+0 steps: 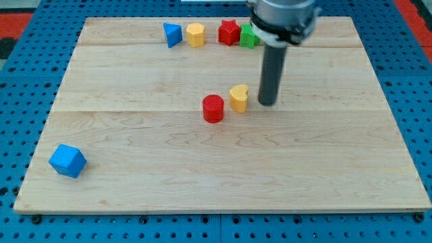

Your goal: Push the circles towards the yellow heart

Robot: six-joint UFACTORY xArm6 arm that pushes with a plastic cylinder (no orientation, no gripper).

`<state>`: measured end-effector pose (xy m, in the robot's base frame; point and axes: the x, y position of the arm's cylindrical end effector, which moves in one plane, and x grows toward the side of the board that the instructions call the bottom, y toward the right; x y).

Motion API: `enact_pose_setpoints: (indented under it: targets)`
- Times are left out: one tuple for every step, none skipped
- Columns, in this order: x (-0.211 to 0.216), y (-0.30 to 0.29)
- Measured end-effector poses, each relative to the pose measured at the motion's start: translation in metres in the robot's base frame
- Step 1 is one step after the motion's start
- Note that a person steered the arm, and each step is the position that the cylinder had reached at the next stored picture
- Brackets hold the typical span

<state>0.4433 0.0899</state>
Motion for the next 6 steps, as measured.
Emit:
enact_pose_setpoints:
  targets:
    - [-0.017,-0.051]
    - [-0.036,-0.095]
    - [0.005,-0.008]
    - [0.048,-0.036]
    - [0.006,-0.084]
    - [-0.011,-0.072]
